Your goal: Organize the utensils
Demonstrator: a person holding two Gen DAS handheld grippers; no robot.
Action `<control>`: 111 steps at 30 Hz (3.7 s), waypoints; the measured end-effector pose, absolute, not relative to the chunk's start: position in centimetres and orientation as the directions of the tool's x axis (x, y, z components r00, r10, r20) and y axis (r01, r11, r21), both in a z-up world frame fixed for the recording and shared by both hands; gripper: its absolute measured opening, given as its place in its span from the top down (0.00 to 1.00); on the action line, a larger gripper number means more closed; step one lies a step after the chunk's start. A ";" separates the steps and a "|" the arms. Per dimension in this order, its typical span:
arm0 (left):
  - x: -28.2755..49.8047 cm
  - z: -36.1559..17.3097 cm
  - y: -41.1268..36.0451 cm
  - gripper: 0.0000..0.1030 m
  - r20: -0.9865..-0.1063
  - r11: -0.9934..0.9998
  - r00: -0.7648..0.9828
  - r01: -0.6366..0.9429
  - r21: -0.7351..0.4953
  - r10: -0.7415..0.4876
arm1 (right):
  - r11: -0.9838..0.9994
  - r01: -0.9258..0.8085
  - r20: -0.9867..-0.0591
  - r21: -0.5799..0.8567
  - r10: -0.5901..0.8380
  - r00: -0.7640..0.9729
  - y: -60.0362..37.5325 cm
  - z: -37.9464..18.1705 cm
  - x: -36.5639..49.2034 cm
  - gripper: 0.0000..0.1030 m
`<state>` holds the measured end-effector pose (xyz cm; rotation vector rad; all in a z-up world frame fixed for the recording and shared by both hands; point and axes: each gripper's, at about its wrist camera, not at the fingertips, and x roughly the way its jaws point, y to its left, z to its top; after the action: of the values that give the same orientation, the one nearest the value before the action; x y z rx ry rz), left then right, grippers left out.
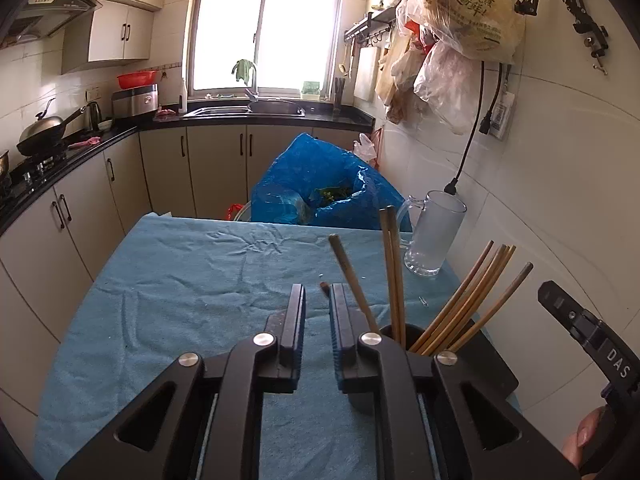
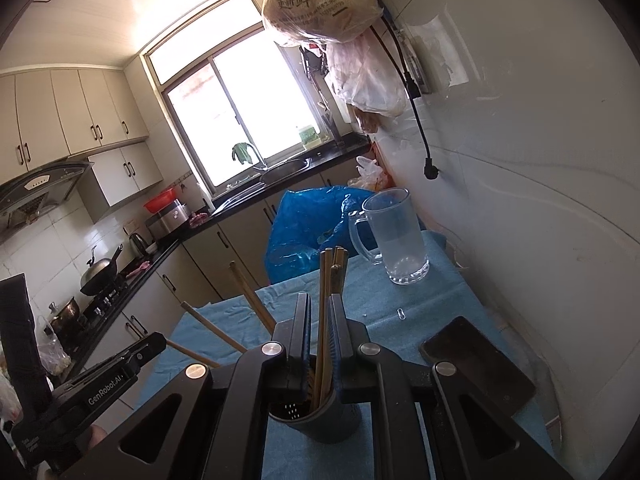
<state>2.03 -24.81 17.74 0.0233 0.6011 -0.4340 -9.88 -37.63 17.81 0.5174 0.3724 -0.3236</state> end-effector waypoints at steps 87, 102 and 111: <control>-6.3 2.4 -11.3 0.05 -0.716 0.973 0.698 0.182 0.139 -0.028 | 0.839 0.543 -0.664 0.038 -0.385 0.641 -25.5 5.1 -14.1 0.00; -6.5 2.6 -11.3 0.05 -0.711 0.972 0.703 0.184 0.150 -0.024 | 0.826 0.561 -0.669 0.049 -0.390 0.632 -25.8 4.9 -14.4 0.00; -6.1 2.6 -10.9 0.05 -0.731 0.974 0.683 0.152 0.165 0.017 | 0.822 0.567 -0.699 0.041 -0.382 0.605 -26.2 4.6 -14.1 0.00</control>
<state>-6.05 -10.88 2.59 0.2200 0.8178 -0.0764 -14.05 -26.17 4.59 0.2713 0.7376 -0.5571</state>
